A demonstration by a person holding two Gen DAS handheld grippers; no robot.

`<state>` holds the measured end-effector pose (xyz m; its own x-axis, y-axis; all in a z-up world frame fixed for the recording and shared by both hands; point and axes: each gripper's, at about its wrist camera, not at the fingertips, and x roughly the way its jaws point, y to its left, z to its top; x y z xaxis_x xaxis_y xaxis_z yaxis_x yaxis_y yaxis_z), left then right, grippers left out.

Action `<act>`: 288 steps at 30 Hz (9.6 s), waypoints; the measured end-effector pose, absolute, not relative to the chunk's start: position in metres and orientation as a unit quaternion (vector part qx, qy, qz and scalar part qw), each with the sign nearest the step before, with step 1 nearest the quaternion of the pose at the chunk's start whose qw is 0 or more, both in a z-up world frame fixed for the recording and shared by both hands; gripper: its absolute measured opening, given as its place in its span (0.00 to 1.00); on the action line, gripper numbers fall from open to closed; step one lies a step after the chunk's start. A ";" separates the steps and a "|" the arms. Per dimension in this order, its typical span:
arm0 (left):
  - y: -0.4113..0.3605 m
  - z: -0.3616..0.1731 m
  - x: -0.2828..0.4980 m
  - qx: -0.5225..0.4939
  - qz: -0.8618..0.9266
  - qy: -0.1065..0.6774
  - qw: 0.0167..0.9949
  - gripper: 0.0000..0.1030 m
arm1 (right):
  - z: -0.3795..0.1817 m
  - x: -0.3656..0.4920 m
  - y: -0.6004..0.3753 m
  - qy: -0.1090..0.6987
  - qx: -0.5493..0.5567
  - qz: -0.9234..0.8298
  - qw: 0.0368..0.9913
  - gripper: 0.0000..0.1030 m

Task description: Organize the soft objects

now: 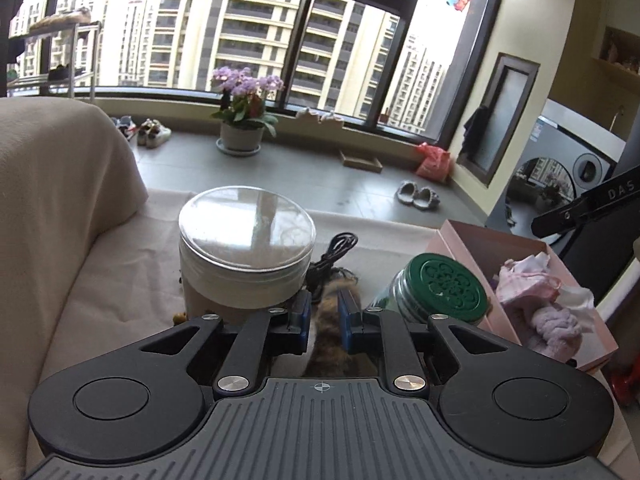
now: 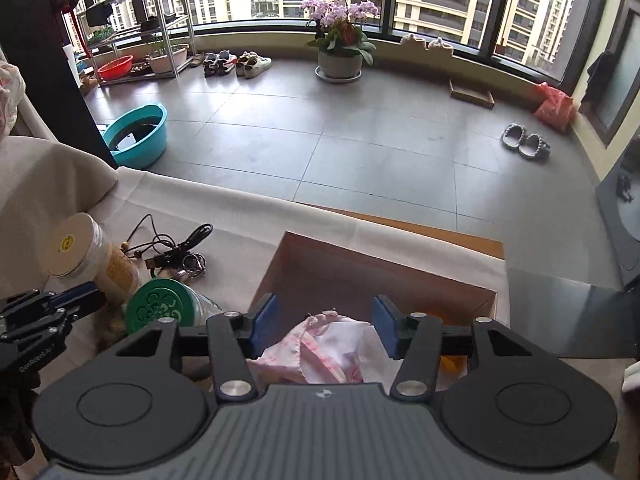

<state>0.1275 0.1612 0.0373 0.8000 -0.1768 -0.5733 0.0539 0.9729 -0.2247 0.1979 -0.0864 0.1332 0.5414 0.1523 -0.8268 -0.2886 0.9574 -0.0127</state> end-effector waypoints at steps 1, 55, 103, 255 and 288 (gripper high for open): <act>0.160 0.034 0.129 -0.095 -0.066 0.318 0.941 0.20 | 0.134 0.198 -0.084 0.461 -0.073 0.131 0.874 0.51; 0.140 0.000 0.128 -0.015 -0.087 0.375 0.923 0.28 | 0.035 0.285 0.091 0.575 -0.208 0.304 0.730 0.61; 0.056 0.275 0.105 0.128 -0.043 0.063 0.989 0.15 | 0.289 0.182 -0.089 0.313 -0.004 0.259 0.914 0.09; 0.058 -0.021 0.015 0.009 -0.003 0.312 0.950 0.55 | -0.029 0.000 -0.129 0.332 -0.034 0.077 0.939 1.00; 0.058 -0.021 0.015 0.009 -0.004 0.312 0.950 0.55 | -0.029 0.000 -0.130 0.332 -0.034 0.077 0.939 1.00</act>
